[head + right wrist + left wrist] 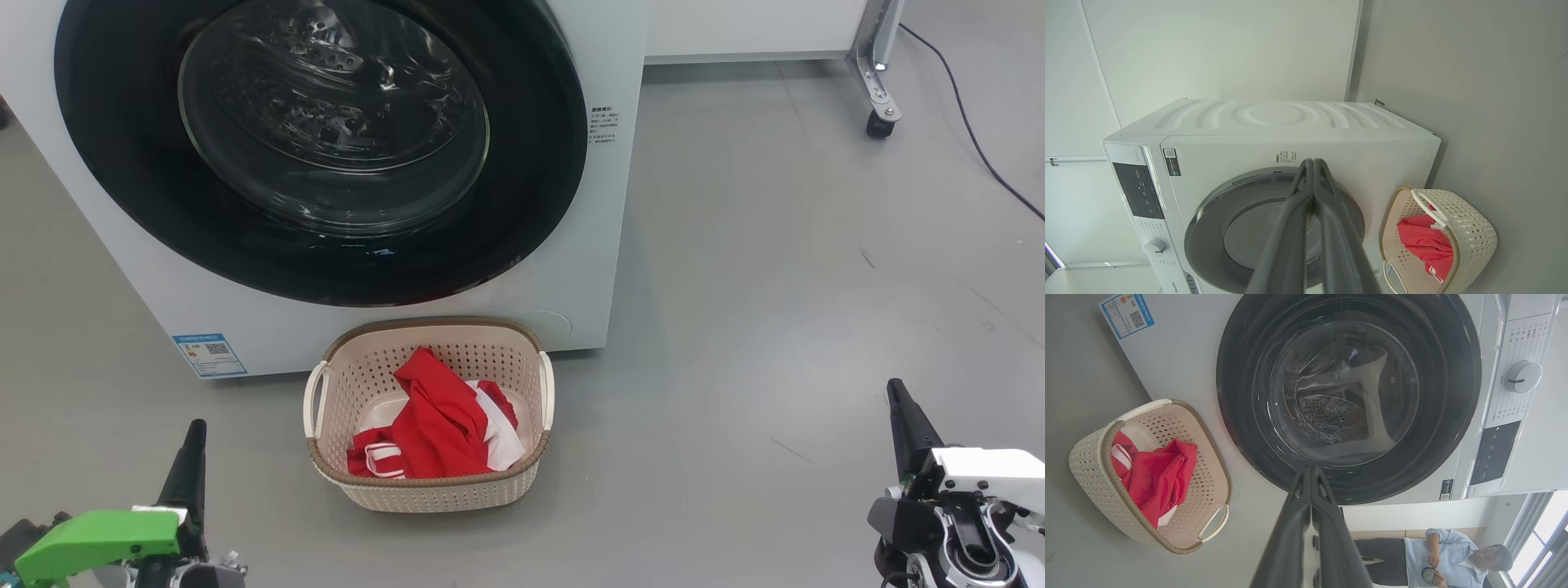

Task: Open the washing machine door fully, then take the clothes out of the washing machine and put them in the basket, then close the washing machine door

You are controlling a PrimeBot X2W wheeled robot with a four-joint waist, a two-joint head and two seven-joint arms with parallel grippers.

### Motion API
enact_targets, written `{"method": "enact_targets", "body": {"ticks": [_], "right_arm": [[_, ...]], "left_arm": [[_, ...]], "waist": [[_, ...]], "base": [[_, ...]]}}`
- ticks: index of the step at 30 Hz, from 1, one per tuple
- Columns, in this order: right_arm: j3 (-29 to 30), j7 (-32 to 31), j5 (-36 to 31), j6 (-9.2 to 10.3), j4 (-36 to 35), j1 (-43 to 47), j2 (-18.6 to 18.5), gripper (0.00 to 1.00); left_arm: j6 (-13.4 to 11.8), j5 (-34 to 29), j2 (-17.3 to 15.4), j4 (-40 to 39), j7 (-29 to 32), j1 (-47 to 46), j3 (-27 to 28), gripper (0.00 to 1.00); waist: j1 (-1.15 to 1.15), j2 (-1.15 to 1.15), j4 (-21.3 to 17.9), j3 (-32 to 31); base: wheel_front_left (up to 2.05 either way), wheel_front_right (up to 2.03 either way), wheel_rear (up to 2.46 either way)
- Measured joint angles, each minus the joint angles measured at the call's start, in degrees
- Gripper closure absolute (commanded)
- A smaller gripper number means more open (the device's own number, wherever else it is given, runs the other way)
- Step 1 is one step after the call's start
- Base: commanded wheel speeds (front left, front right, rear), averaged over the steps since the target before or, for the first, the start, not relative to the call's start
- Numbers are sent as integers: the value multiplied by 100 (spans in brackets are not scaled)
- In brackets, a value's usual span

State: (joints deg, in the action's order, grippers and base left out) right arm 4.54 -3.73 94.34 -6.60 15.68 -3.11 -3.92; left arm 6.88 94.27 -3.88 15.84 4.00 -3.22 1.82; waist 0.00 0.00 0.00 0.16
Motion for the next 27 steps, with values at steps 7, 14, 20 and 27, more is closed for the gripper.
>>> {"method": "enact_targets", "body": {"ticks": [7,14,20,27], "right_arm": [[2,0,0,0,10,-1,0,100],[4,0,0,0,16,-1,0,100],[8,-1,0,0,21,-1,0,100],[9,-1,-1,-8,30,-1,0,100]], "left_arm": [[0,1,0,4,0,-1,2,100],[0,0,0,8,0,-1,3,100],[0,0,0,11,4,-2,5,100],[1,0,0,13,4,-2,7,100]], "waist": [[0,0,0,-1],[0,0,0,-1],[0,0,0,-1],[0,0,0,-1]], "base": [[0,0,0],[0,0,0],[0,0,0],[0,0,0]]}}
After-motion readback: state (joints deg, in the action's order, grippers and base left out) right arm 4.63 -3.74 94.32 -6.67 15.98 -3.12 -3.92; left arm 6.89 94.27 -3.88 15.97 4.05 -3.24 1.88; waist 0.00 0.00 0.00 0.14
